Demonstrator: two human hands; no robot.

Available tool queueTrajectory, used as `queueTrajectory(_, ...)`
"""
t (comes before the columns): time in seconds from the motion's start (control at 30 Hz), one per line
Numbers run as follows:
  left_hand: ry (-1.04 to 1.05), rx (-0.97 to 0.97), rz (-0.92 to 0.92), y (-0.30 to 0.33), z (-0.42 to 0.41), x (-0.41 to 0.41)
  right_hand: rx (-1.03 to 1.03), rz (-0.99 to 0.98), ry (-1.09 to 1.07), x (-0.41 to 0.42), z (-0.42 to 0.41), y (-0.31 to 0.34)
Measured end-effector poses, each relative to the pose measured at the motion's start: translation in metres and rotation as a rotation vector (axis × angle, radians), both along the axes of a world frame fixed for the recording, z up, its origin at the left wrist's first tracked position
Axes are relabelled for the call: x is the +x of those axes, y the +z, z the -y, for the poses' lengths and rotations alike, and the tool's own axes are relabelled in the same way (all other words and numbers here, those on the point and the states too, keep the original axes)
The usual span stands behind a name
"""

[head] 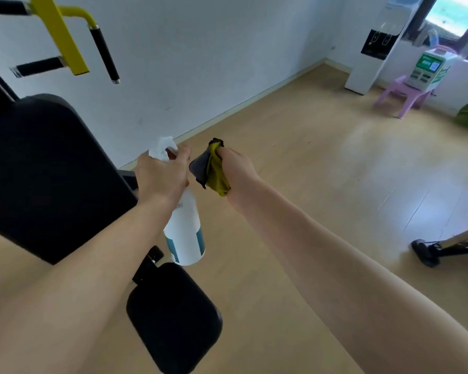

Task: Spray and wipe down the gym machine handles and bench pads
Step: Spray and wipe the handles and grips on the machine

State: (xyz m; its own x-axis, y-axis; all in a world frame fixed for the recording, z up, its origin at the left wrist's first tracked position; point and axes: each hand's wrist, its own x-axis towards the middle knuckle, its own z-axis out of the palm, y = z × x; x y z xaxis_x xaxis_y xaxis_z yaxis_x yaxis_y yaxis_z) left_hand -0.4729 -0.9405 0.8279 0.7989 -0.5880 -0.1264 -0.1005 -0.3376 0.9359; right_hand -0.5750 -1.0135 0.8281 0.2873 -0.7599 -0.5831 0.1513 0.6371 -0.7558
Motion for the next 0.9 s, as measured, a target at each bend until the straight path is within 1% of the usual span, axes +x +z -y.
queueTrajectory(0.03,-0.002,0.001,0.006,0.003,0.007,-0.003,0.004,0.002,-0.015,-0.003,0.009,0.001)
queueTrajectory(0.1,0.01,-0.003,0.011,0.008,0.023,-0.006,0.096,0.007,-0.019,-0.005,0.027,0.004)
queueTrajectory(0.13,0.027,-0.001,0.008,0.009,0.031,-0.005,0.074,-0.009,0.002,-0.008,0.034,0.005)
queueTrajectory(0.17,0.042,-0.004,0.013,0.01,0.04,-0.003,0.078,0.019,0.004,-0.008,0.042,0.005)
queueTrajectory(0.2,0.055,-0.004,0.024,0.009,0.048,-0.001,0.197,0.176,-0.027,-0.004,0.053,0.0)
queueTrajectory(0.27,0.084,-0.01,0.065,0.006,0.064,0.006,0.364,0.268,-0.106,0.018,0.081,-0.016)
queueTrajectory(0.3,0.093,-0.016,0.081,0.004,0.071,0.009,0.388,0.257,-0.099,0.025,0.089,-0.018)
queueTrajectory(0.33,0.112,-0.02,0.088,0.001,0.081,0.016,0.412,0.299,-0.066,0.034,0.099,-0.019)
queueTrajectory(0.37,0.135,-0.02,0.086,-0.001,0.088,0.021,0.451,0.395,-0.06,0.041,0.108,-0.026)
queueTrajectory(0.4,0.165,-0.023,0.074,-0.003,0.098,0.029,0.479,0.384,-0.048,0.048,0.121,-0.029)
queueTrajectory(0.47,0.211,-0.03,0.047,-0.006,0.116,0.044,0.441,0.298,-0.007,0.055,0.141,-0.022)
queueTrajectory(0.5,0.235,-0.034,0.039,-0.009,0.129,0.056,0.414,0.293,0.024,0.064,0.157,-0.025)
queueTrajectory(0.53,0.249,-0.032,0.032,-0.011,0.14,0.064,0.306,0.229,0.052,0.071,0.178,-0.033)
queueTrajectory(0.6,0.281,-0.045,0.011,-0.016,0.168,0.084,0.098,0.076,0.188,0.094,0.216,-0.039)
queueTrajectory(0.63,0.297,-0.049,0.015,-0.019,0.178,0.093,0.065,0.033,0.213,0.105,0.231,-0.042)
queueTrajectory(0.73,0.349,-0.052,0.033,-0.018,0.207,0.112,-0.065,-0.017,0.342,0.13,0.264,-0.045)
queueTrajectory(0.83,0.423,-0.05,0.003,-0.012,0.231,0.135,-0.094,-0.019,0.445,0.161,0.29,-0.038)
queueTrajectory(0.9,0.474,-0.049,-0.001,-0.006,0.249,0.154,-0.099,-0.015,0.469,0.181,0.313,-0.03)
